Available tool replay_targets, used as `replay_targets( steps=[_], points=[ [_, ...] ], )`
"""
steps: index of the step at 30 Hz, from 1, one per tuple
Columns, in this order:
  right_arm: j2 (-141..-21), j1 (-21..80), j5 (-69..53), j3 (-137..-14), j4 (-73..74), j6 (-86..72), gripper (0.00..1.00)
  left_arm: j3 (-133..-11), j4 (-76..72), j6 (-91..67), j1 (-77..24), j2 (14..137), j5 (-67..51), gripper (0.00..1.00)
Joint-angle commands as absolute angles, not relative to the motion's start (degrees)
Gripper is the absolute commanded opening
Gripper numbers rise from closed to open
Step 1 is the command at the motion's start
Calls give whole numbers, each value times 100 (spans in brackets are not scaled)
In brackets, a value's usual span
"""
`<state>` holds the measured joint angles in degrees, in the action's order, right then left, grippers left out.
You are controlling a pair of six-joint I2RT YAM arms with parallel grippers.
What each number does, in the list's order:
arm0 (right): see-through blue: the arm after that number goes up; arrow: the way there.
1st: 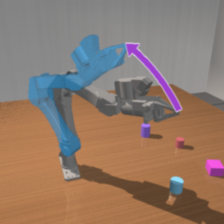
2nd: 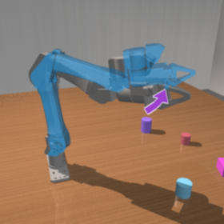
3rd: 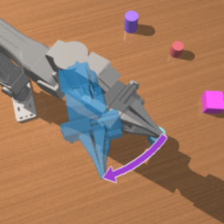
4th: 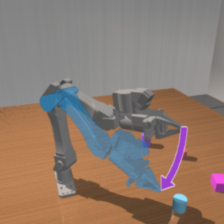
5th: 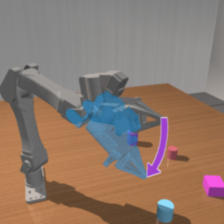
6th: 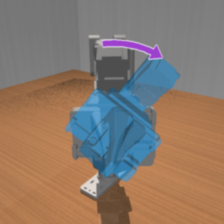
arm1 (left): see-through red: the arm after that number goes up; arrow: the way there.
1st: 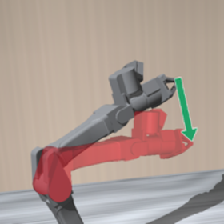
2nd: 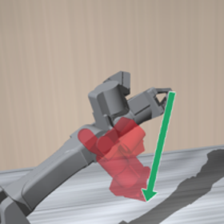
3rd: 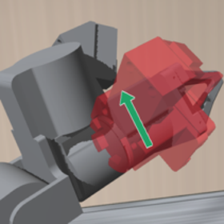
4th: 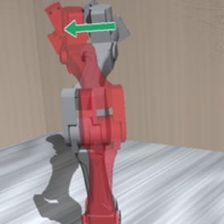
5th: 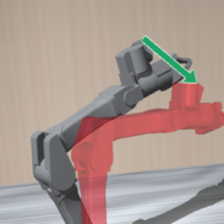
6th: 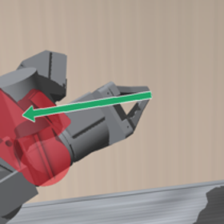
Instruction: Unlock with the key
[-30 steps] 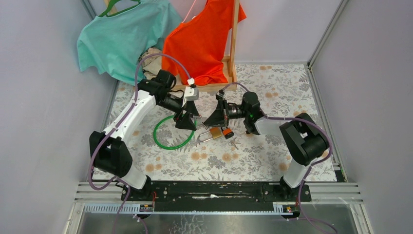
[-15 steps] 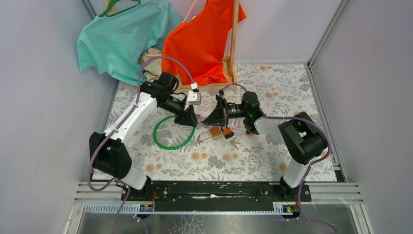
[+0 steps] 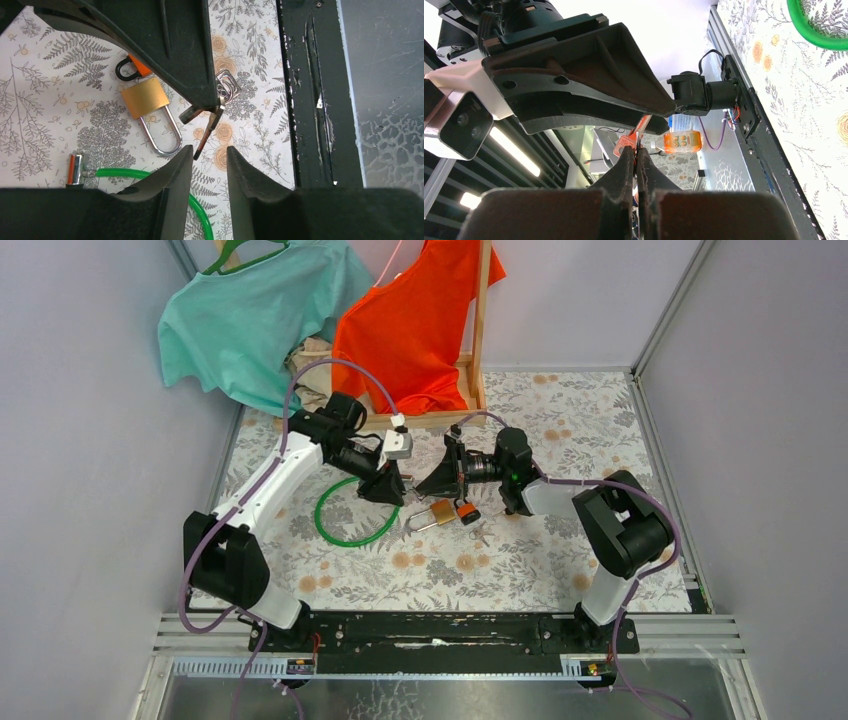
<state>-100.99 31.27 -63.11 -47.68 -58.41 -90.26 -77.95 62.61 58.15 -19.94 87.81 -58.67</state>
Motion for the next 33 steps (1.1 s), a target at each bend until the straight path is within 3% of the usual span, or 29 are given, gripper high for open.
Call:
replay_targets(
  steps=[1,4,7,11,12,13,14,15,18,20,22,24,30,33],
  points=[
    [-9808,3216,-6260,-4918,-6016,-9056,0,-7728,6359,6320,-2048,8695,-6247,38],
    [-9838,3228,-6250,-4897,-6106,-9146,0,-7816,6428,6413,-2048,8727,-6351,37],
    [-9854,3226,-6240,-4874,-6205,-9208,0,-7834,6438,6435,-2046,8743,-6362,28],
    [-9867,3223,-6248,-4845,-6379,-9304,0,-7775,6191,6055,-2048,8743,-6203,1],
    [-9871,3222,-6296,-4851,-6417,-9313,5,-7760,6014,5803,-2048,8737,-6071,0],
    [-9872,3208,-6330,-4861,-6448,-9304,17,-7764,5925,5524,-2042,8752,-5940,0],
    [-9862,3173,-6368,-4879,-6392,-9246,39,-7802,5940,5379,-2052,8772,-5829,0],
    [-9838,3121,-6428,-4903,-6277,-9121,51,-7852,6083,5360,-2048,8790,-5789,0],
    [-9469,2737,-6455,-5027,-5324,-8047,73,-8005,6542,5541,-2049,8815,-5862,0],
    [-9000,2579,-6162,-5395,-3230,-6245,80,-8073,6718,5487,-2046,8786,-5914,0],
    [-8639,2664,-5244,-6139,-598,-3873,81,-8135,6801,5209,-2052,8748,-5967,0],
    [-8387,2882,-4490,-6616,545,-2472,77,-8231,6930,4962,-2056,8732,-6133,0],
    [-7610,3029,-4564,-6049,-240,-1532,78,-8408,7735,5235,-2088,8908,-6928,0],
    [-7635,3191,-4904,-6168,40,-972,55,-8633,8264,5530,-2104,9130,-7070,0]
  ],
)
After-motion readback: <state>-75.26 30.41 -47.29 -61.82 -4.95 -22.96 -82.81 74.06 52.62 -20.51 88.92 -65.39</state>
